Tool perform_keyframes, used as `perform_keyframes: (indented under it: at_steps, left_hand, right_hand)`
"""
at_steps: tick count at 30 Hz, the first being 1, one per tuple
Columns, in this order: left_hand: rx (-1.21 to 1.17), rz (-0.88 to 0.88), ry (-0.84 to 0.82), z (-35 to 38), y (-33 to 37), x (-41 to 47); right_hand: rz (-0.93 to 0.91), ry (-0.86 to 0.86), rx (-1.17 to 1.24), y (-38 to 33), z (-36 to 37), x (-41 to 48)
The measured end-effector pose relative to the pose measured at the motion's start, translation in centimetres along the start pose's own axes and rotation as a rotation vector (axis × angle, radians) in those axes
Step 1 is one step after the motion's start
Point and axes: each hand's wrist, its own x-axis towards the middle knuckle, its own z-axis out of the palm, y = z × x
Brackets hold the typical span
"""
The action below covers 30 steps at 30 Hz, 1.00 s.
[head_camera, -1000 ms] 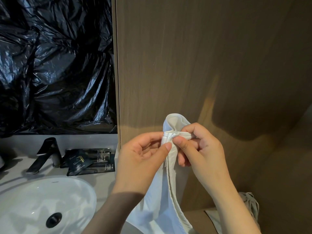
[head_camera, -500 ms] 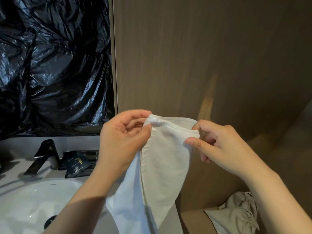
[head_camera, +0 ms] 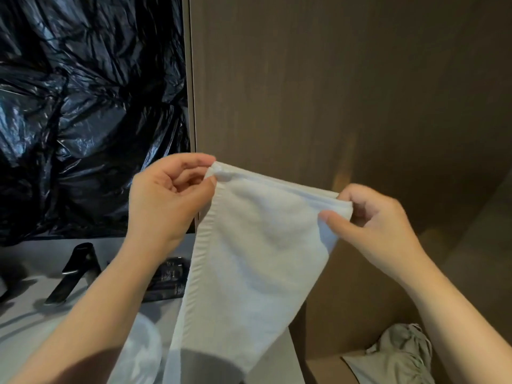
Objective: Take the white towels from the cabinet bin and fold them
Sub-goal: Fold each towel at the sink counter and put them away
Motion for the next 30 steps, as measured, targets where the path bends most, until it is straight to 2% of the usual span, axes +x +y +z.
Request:
perform_keyframes:
  at_steps: [4,7,11,18,22,26,30]
  left_hand:
    - [-0.075,0.044,0.054,-0.5,0.6,0.2]
    - [-0.140,0.042,0.070,-0.7,1.1,0.0]
    - [-0.150,0.031,0.048,-0.3,1.6,-0.1]
    - [-0.178,0.001,0.025,1.1,1.6,-0.5]
    - [-0.245,0.011,-0.033,2.0,2.1,-0.8]
    - [-0.319,0.019,-0.104,3.5,2.5,-1.5]
    - [-0.367,0.023,-0.128,4.3,2.5,-2.1]
  right_hand:
    - [0.023,0.161,0.287,-2.2,-0.2,0.9]
    - [0.063,0.143,0.453,-3.4,-0.9,1.2]
    - [0.151,0.131,0.513,-3.2,-1.3,1.0]
    - [0.165,0.232,0.237,-1.6,-1.2,-0.4]
    - [0.143,0.098,0.143,-1.9,-2.9,-0.4]
    - [0.082,-0.064,-0.127,-3.6,-2.8,-0.1]
    - [0.049,-0.109,-0.228,-4.7,-3.4,0.8]
